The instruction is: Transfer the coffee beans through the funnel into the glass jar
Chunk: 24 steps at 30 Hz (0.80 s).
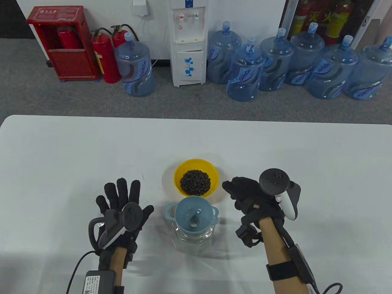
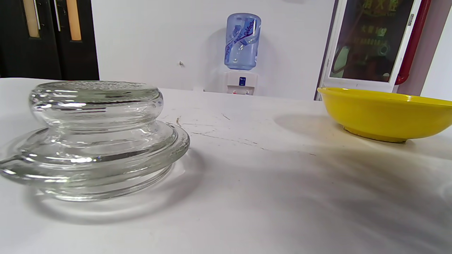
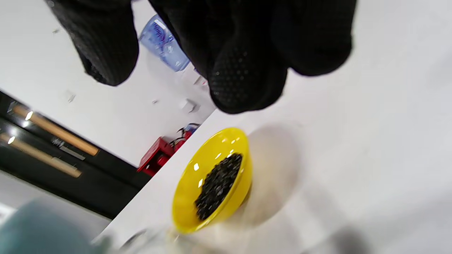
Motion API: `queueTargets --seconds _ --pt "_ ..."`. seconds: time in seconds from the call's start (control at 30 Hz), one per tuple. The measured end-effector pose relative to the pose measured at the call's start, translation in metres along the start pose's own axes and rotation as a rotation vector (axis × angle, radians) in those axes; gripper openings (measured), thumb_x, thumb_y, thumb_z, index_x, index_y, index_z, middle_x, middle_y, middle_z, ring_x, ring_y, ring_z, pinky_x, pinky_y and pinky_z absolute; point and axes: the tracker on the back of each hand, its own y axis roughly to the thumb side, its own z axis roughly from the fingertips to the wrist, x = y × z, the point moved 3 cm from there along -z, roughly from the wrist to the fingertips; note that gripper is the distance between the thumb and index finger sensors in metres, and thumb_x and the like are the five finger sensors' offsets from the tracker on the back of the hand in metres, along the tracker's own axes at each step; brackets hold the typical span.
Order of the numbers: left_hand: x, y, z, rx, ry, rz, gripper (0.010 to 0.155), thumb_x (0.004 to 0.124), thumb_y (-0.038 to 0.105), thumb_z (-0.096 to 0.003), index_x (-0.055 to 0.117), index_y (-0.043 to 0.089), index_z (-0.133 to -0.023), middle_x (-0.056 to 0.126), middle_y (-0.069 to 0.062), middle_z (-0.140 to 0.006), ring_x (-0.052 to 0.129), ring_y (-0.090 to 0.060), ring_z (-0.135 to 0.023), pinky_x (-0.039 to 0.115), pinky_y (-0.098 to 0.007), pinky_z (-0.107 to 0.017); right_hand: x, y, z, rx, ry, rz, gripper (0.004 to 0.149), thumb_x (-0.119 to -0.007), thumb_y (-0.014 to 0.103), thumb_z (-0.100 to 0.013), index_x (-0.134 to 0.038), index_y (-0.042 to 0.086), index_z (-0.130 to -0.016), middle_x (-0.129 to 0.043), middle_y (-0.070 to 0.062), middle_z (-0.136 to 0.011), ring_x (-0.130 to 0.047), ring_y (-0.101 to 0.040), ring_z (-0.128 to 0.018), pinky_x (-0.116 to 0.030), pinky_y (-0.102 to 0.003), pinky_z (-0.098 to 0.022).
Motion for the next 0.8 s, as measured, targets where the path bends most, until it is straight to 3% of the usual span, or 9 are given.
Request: queueTargets --seconds 0.27,0.37,0.8 --pt "-0.001 -0.002 0.000 -0.008 0.005 -0.005 0.081 0.044 0.069 -0.0519 0.007 0.034 -0.115 -0.002 -0.010 -0.120 -0.005 -0.046 -0.106 0.009 -0.066 -0.071 -0.027 -0.015 -0.051 -0.110 0.006 0.058 0.071 -0.079 0.055 -0.064 -0.067 0.006 -0.113 -0.081 -0.024 -0.099 -0.096 -0.023 -0.061 -0.083 -0.040 -0.046" --pt "-0.001 -0.002 -0.001 -0.010 -0.003 -0.020 0.081 0.044 0.069 -0.0519 0.007 0.034 -0.115 -0.002 -0.011 -0.120 -0.005 -0.045 -0.106 0.009 -0.066 -0.071 -0.043 -0.017 -0.069 -0.143 0.065 0.080 0.068 -0.080 0.053 -0.065 -0.067 0.007 -0.113 -0.082 -0.023 -0.099 -0.097 -0.023 -0.062 -0.083 -0.039 -0.046" --pt "0.000 -0.005 -0.003 -0.021 -0.026 -0.030 0.081 0.044 0.070 -0.0517 0.006 0.035 -0.114 -0.002 -0.010 -0.120 -0.005 -0.045 -0.107 0.008 -0.066 -0.071 -0.088 -0.024 -0.109 -0.204 0.171 0.065 0.063 -0.081 0.048 -0.065 -0.072 0.004 -0.109 -0.090 -0.023 -0.090 -0.099 -0.018 -0.056 -0.085 -0.035 -0.041"
